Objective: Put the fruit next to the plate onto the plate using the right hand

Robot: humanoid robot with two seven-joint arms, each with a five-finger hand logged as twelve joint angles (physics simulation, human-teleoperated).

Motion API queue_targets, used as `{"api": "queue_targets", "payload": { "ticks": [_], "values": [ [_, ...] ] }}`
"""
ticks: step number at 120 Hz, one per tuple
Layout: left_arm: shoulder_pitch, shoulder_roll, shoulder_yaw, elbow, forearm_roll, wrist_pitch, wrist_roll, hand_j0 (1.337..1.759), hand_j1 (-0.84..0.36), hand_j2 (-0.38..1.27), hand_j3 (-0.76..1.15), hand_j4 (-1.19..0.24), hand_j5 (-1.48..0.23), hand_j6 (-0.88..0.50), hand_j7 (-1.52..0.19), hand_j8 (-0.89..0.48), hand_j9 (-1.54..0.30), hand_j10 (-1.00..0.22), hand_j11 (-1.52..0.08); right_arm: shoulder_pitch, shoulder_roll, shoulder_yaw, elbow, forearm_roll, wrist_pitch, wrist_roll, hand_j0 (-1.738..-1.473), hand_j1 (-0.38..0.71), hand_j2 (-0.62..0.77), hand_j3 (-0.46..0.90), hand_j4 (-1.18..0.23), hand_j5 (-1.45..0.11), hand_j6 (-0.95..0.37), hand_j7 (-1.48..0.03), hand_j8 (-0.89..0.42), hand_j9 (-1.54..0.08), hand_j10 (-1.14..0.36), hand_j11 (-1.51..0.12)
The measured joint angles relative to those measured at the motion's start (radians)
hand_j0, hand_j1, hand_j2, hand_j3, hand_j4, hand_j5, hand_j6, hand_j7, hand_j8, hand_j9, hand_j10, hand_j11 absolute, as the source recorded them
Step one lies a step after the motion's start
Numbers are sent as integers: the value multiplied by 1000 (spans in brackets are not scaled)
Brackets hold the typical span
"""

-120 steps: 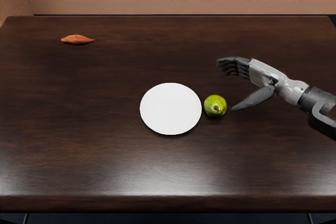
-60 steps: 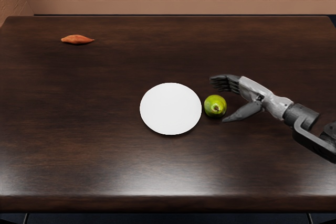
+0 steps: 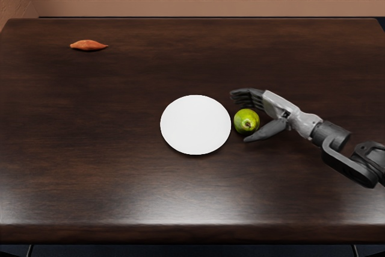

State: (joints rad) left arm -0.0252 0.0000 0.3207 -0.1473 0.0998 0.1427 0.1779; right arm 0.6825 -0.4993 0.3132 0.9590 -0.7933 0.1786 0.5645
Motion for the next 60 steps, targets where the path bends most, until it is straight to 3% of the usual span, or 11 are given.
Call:
{"api": "queue_targets", "payload": {
  "ticks": [60],
  "values": [
    [0, 0, 0, 0, 0, 0, 0, 1658, 349, 0, 0, 0, 0, -1, 0, -1, 0, 0, 0, 1, 40, -2, -75, 2, 1, 40, -1658, -18, -52, 0, -281, -362, -281, -361, -281, -362, -280, -362]
  ]
}}
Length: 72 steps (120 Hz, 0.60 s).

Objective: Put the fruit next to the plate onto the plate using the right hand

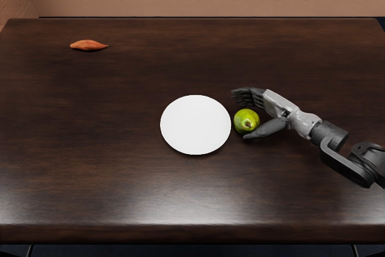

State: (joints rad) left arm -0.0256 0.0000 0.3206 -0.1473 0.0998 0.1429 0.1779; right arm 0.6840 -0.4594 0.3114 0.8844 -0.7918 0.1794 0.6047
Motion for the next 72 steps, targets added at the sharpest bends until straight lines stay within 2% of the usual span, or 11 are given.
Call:
{"api": "queue_targets", "payload": {
  "ticks": [72],
  "values": [
    [0, 0, 0, 0, 0, 0, 0, 1658, 349, 0, 0, 0, 0, -1, 0, -1, 0, 0, 0, -3, 1, -8, -1, 0, 3, 6, -1657, 124, -88, 0, -409, -540, -413, -534, -408, -542, -407, -543]
  ]
}}
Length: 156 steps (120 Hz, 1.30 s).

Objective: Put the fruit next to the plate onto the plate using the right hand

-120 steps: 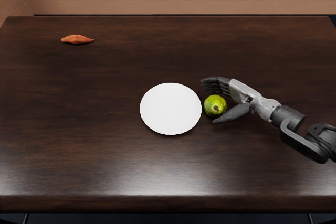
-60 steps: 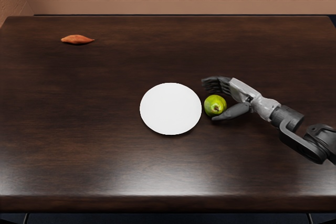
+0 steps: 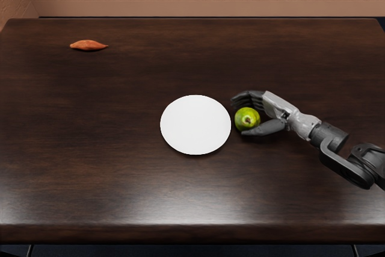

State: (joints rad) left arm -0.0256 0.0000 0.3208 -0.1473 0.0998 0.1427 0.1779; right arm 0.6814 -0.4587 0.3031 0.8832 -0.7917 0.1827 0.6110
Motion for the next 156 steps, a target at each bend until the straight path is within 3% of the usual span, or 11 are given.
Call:
{"api": "queue_targets", "payload": {
  "ticks": [35, 79, 96, 103, 156],
  "values": [
    [0, 0, -1, 0, 0, 0, 0, 1658, 349, 1, 0, 0, 0, -1, 0, -1, 0, 0, 0, 3, -3, -19, 2, 4, 2, 0, -1655, 207, -83, 0, -553, -688, -547, -698, -332, -717, -314, -721],
    [1, 0, 0, 0, 0, 0, 0, 1658, 349, 0, 0, 0, 0, -1, 0, 0, 0, 0, 0, 5, -8, -30, 2, 3, 3, 0, -1647, 206, -144, 0, -683, -858, -457, -870, -257, -901, -309, -944],
    [1, 0, 0, 0, 0, 0, 0, 1658, 349, 0, 0, 0, 0, -1, 0, -1, 0, 0, 0, 9, -16, -24, 17, 7, 20, 1, -1646, 252, -105, 0, -689, -898, -413, -894, -200, -922, -269, -974],
    [0, 0, 0, 0, 0, 0, 0, 1658, 349, 0, 0, 0, 0, -1, 0, 0, 0, 0, 0, 11, -28, -19, 31, 13, 36, 1, -1647, 286, 1, -1, -690, -909, -405, -901, -189, -928, -267, -976],
    [1, 0, 0, 0, 0, 0, 0, 1658, 349, 0, 0, 0, 0, -1, 0, -1, 0, 0, 0, 53, -108, 12, 140, 94, 192, 1, -1646, 286, -28, 0, -680, -957, -383, -916, -169, -951, -255, -989]
  ]
}}
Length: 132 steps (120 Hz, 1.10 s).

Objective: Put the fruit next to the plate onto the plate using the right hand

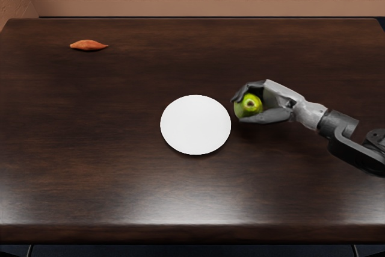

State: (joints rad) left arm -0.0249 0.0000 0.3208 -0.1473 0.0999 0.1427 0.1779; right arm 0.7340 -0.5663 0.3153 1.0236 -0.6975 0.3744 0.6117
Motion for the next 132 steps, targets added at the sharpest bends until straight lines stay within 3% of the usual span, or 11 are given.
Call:
{"api": "queue_targets", "payload": {
  "ticks": [22, 61, 100, 122, 132],
  "values": [
    [0, 0, 0, 0, 0, 0, 0, 1658, 349, 0, 0, 0, 0, -1, 0, -1, 0, 0, 0, 7, 16, 11, 36, 20, 33, 0, -1646, 284, -30, 0, -679, -960, -384, -916, -170, -951, -257, -987],
    [0, 0, 0, 0, 0, 0, 0, 1658, 349, 0, 0, 0, 0, -1, 0, -1, 0, 0, 0, 17, 127, 19, 42, 26, 29, -12, -1647, 269, -58, 0, -679, -957, -395, -916, -181, -947, -270, -983],
    [-1, 0, 0, 0, 0, 0, 0, 1658, 349, 0, 0, 0, 0, -1, 0, 0, 0, 0, 0, 20, 265, 7, -85, 4, 24, -14, -1645, 263, -94, 0, -683, -945, -400, -913, -188, -943, -280, -987],
    [0, 0, 0, 0, 0, 0, 0, 1658, 349, 0, 0, 0, 0, -1, 0, 0, 0, 0, 0, 20, 305, 5, -135, -14, 14, -14, -1645, 273, -57, 0, -681, -947, -392, -913, -178, -947, -269, -993],
    [0, 0, 0, 0, 0, 0, 0, 1658, 349, 0, 0, 0, 0, -1, 0, 0, 0, 0, 0, 20, 318, 4, -150, -19, 12, -14, -1645, 243, -109, 0, -679, -946, -407, -911, -191, -946, -281, -992]
  ]
}}
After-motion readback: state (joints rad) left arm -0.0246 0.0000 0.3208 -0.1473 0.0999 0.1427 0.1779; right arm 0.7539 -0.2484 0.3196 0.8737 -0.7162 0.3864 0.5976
